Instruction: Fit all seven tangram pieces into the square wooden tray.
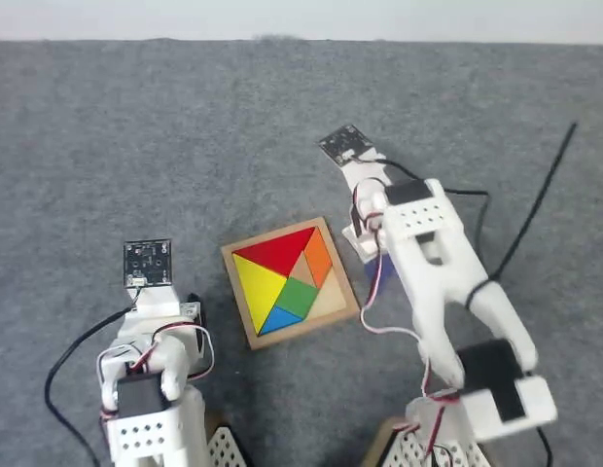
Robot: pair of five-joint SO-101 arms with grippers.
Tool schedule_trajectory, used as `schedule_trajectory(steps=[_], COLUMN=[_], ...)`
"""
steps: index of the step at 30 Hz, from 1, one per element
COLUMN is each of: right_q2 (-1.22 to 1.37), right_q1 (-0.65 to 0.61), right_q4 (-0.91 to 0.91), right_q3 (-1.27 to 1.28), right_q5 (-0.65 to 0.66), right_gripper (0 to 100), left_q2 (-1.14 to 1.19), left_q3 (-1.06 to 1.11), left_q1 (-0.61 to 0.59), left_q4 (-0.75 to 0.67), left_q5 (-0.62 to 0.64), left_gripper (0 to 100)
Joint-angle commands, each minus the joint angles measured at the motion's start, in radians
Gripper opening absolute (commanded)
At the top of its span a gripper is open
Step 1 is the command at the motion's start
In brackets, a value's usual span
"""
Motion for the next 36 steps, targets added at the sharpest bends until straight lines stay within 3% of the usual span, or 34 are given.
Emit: schedule_trajectory(steps=[1,17,20,36], right_q2=[-0.117,-0.283,-0.283,-0.282], right_q1=[0.013,0.008,0.005,0.008], right_q4=[0.004,-0.174,-0.197,-0.200], right_q3=[0.037,0.361,0.376,0.390], right_q5=[-0.043,-0.071,-0.124,-0.101], right_gripper=[16.0,12.7,12.7,12.8], left_q2=[-0.014,-0.014,-0.014,-0.014], left_q3=[-0.005,-0.005,-0.005,-0.005], left_q1=[-0.005,-0.005,-0.005,-0.005], left_q4=[0.002,0.002,0.002,0.002], left_q5=[-0.005,-0.005,-0.005,-0.005], left_gripper=[11,11,11,11])
